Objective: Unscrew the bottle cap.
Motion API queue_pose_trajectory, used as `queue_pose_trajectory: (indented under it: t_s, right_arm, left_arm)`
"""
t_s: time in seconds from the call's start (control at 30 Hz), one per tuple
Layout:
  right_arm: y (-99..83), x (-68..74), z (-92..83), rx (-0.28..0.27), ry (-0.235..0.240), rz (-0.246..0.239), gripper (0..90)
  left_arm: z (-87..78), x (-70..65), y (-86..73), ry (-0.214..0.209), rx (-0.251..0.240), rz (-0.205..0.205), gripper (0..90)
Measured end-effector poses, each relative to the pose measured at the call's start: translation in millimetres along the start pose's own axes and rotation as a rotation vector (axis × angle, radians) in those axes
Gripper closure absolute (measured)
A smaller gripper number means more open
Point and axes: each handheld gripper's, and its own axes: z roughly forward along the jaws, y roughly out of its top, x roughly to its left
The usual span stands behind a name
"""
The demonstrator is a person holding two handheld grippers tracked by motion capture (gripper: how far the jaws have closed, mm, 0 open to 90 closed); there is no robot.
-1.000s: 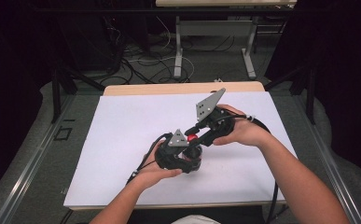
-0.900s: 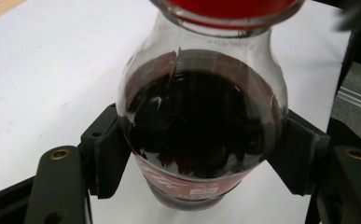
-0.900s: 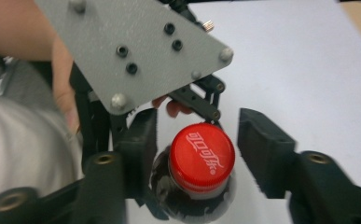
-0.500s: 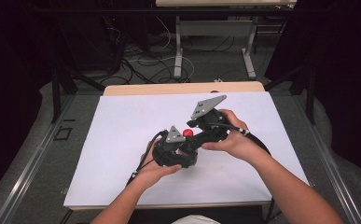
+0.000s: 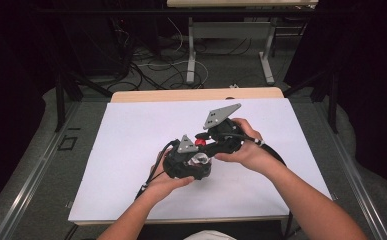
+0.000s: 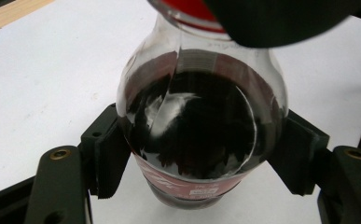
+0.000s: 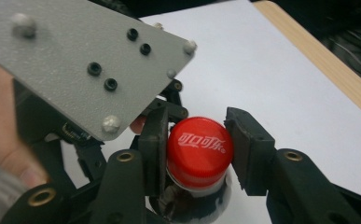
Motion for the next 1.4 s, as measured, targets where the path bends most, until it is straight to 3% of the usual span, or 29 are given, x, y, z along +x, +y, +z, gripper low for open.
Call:
queue_pose_trajectory:
  t_s: [0.03,0.07,0.13,0.17,0.2,0.3,0.37,0.43,0.5,0.57,0.73,0.8,0.83,1.03,1.23,1.4]
  right_arm:
    - [0.0,0.0,0.0,0.000,0.000,0.000,60.4]
    - [-0.1,-3.4,-0.3,-0.003,0.031,-0.007,60.5]
    - [0.2,-8.7,-1.5,0.002,0.088,-0.060,60.6]
    - [0.7,-15.2,-2.2,0.010,0.166,-0.101,60.6]
    - [0.7,-15.2,-2.2,0.010,0.166,-0.101,60.6]
    - [0.1,-23.0,-3.1,0.010,0.252,-0.154,60.6]
    - [-0.4,-24.6,-3.9,0.013,0.280,-0.179,60.4]
    - [-0.4,-23.1,-4.6,0.010,0.260,-0.171,58.6]
    - [-0.3,-19.1,-5.2,-0.001,0.232,-0.121,49.5]
    - [0.1,-15.1,-6.1,-0.001,0.193,-0.106,49.1]
    - [-2.1,-3.9,-5.5,-0.020,0.073,-0.036,47.2]
    - [-3.5,0.1,-5.6,-0.044,0.028,0.024,46.8]
    - [-4.8,3.2,-6.2,-0.046,-0.030,0.036,46.8]
    - [-6.3,8.6,-5.2,-0.083,-0.070,0.036,49.3]
    - [-5.4,14.6,1.0,-0.083,-0.070,0.060,51.0]
    - [-3.6,10.9,2.8,-0.088,-0.053,0.034,55.3]
  left_arm:
    - [-0.3,0.2,0.1,-0.006,0.002,0.007,30.1]
    - [-0.7,-0.1,0.2,-0.011,0.004,0.013,30.1]
    - [-0.9,-2.0,-0.1,-0.020,0.002,0.014,30.1]
    - [-0.9,-2.3,-0.1,-0.028,-0.001,0.023,30.1]
    - [-2.7,-2.8,0.1,-0.051,0.020,0.022,30.1]
    - [-1.2,-5.5,-0.6,-0.065,0.002,0.026,30.1]
    - [-1.3,-5.7,-0.1,-0.066,0.003,0.026,30.1]
    - [-1.5,-4.6,0.3,-0.057,0.000,0.033,30.0]
    - [-2.4,-2.9,0.6,-0.044,-0.004,0.029,30.0]
    - [-3.9,-0.8,0.8,-0.037,-0.007,0.023,30.1]
    - [-6.8,2.7,1.0,-0.011,-0.012,0.000,30.1]
    - [-7.2,4.0,0.9,0.005,-0.014,-0.010,30.1]
    - [-7.3,4.0,0.7,0.005,-0.014,-0.020,30.1]
    - [-7.2,4.2,0.2,0.020,0.000,-0.023,30.1]
    - [-6.4,2.3,0.1,0.015,0.013,-0.004,30.1]
    - [-7.3,0.3,1.6,0.012,0.006,0.014,30.1]
